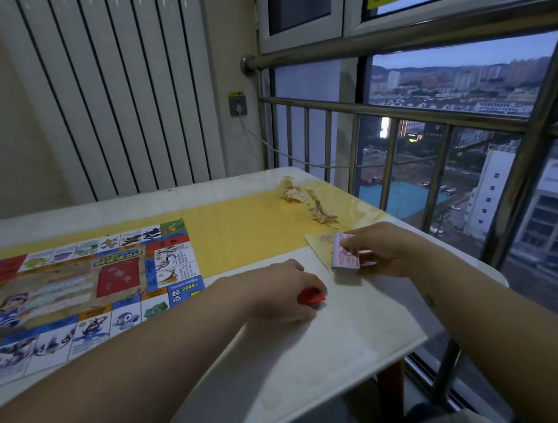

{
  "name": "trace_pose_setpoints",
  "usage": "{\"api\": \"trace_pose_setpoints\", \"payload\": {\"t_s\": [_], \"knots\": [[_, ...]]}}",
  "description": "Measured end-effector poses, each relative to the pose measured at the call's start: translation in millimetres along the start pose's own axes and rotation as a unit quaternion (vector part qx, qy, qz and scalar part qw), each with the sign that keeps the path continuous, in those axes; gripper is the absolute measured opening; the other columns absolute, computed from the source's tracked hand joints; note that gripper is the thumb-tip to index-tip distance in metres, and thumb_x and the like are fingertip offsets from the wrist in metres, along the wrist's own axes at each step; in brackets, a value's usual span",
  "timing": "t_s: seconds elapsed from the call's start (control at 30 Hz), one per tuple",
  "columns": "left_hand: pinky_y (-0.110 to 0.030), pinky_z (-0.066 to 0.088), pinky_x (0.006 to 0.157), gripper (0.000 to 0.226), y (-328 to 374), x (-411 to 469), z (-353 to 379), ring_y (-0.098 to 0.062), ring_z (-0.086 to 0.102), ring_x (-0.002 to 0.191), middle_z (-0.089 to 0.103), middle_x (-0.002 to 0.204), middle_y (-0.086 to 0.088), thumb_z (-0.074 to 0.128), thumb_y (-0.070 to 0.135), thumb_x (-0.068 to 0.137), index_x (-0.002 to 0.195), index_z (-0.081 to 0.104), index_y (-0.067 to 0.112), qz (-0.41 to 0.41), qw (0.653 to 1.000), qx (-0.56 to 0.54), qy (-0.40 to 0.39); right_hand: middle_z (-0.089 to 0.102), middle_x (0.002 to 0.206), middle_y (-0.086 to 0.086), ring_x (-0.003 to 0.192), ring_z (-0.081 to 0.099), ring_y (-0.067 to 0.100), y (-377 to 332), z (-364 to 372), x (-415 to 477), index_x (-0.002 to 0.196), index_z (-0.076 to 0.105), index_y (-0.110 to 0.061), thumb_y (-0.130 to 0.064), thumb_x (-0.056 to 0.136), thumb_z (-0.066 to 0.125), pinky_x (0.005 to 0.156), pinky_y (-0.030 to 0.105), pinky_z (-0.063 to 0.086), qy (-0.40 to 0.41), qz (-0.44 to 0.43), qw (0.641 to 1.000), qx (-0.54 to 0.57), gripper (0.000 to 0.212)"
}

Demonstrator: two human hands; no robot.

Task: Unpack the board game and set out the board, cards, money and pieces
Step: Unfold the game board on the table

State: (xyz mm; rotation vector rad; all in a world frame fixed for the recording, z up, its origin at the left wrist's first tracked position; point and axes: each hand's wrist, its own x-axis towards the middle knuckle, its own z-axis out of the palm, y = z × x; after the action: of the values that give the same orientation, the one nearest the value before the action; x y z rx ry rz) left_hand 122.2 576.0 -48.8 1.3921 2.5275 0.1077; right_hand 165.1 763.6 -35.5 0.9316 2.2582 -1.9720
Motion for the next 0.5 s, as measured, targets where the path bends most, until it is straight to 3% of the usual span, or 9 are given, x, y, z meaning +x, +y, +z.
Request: {"api": "trace_pose_setpoints", "payload": {"t_s": [0.1, 0.3, 0.4, 0.5], "knots": [[-0.03, 0.036, 0.099, 0.044, -1, 2, 2, -0.02, 0.045, 0.121, 0.038, 0.136, -0.001, 0.055, 0.04, 0.089, 0.132, 0.046, 0.04, 0.002, 1.0, 0.003, 0.001, 0.065, 0.098, 0.013, 0.086, 0.061, 0.019, -6, -1, 10, 0.121, 0.056, -0.004, -0.011, 0.092, 0.058, 0.088, 0.034, 0.051, 0.01, -0.004, 0.998, -0.058, 0.03], [-0.031, 0.036, 0.101, 0.049, -7, 4, 5, -0.021, 0.043, 0.122, 0.039, 0.137, 0.002, 0.058, 0.042, 0.087, 0.134, 0.044, 0.041, 0.015, 1.0, -0.004, 0.022, 0.064, 0.105, 0.015, 0.101, 0.061, 0.027, -5, -12, 21, 0.123, 0.06, -0.01, -0.011, 0.091, 0.059, 0.092, 0.035, 0.051, 0.101, -0.046, 0.98, -0.168, 0.033], [-0.033, 0.037, 0.103, 0.055, -8, 6, 7, -0.021, 0.041, 0.124, 0.038, 0.139, 0.003, 0.06, 0.043, 0.086, 0.137, 0.04, 0.039, 0.014, 0.999, -0.009, 0.027, 0.064, 0.106, 0.02, 0.097, 0.063, 0.027, -8, -6, 24, 0.12, 0.061, -0.004, -0.008, 0.09, 0.059, 0.095, 0.042, 0.051, 0.076, -0.034, 0.984, -0.156, 0.031], [-0.034, 0.038, 0.103, 0.058, -9, 7, 8, -0.02, 0.042, 0.123, 0.038, 0.139, 0.004, 0.061, 0.043, 0.084, 0.138, 0.039, 0.037, 0.011, 0.999, -0.024, 0.039, 0.064, 0.108, 0.023, 0.085, 0.056, 0.023, -12, 10, 27, 0.119, 0.06, 0.005, -0.004, 0.089, 0.059, 0.092, 0.037, 0.05, 0.048, -0.051, 0.983, -0.167, 0.031]]}}
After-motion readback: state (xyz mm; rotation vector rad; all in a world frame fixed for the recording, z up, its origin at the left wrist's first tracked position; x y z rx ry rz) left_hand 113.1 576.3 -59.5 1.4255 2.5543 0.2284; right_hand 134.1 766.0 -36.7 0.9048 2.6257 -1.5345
